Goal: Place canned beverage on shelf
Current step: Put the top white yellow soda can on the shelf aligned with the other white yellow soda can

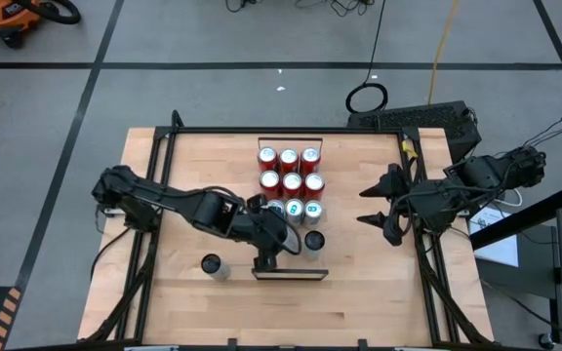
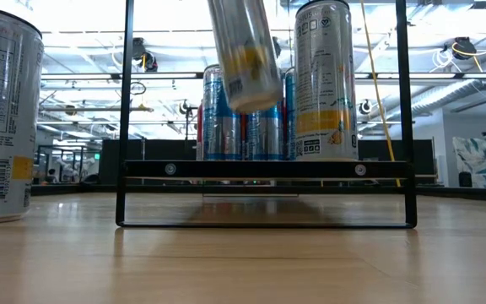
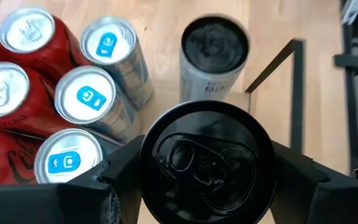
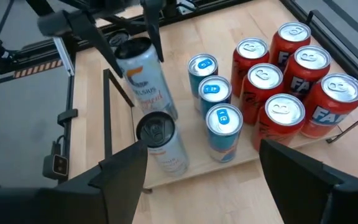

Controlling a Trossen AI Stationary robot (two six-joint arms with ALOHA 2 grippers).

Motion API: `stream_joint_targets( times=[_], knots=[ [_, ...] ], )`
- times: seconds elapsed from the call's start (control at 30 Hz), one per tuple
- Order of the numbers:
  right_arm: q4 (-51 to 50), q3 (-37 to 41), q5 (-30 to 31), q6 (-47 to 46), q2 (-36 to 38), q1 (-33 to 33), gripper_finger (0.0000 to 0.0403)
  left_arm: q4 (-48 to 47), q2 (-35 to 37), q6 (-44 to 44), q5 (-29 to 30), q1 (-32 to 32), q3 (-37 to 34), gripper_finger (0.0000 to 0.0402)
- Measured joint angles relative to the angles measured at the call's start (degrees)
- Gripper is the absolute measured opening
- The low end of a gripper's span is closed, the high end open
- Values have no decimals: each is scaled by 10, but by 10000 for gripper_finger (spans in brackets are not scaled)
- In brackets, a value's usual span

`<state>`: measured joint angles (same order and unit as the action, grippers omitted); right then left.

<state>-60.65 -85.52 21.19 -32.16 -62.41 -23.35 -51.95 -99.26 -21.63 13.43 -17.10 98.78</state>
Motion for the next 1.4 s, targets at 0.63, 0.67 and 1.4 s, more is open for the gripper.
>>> stream_joint_targets(
  times=[0.63,0.67,1.4],
  knots=[
    [-7,0,-2,-1,0,0,281,5,-72,-1,-26,7,0,249],
    [-7,0,-2,-1,0,0,281,8,-74,-3,-26,6,0,249],
    [-10,0,-2,8,0,0,281,22,-79,-1,-22,10,0,249]
  ],
)
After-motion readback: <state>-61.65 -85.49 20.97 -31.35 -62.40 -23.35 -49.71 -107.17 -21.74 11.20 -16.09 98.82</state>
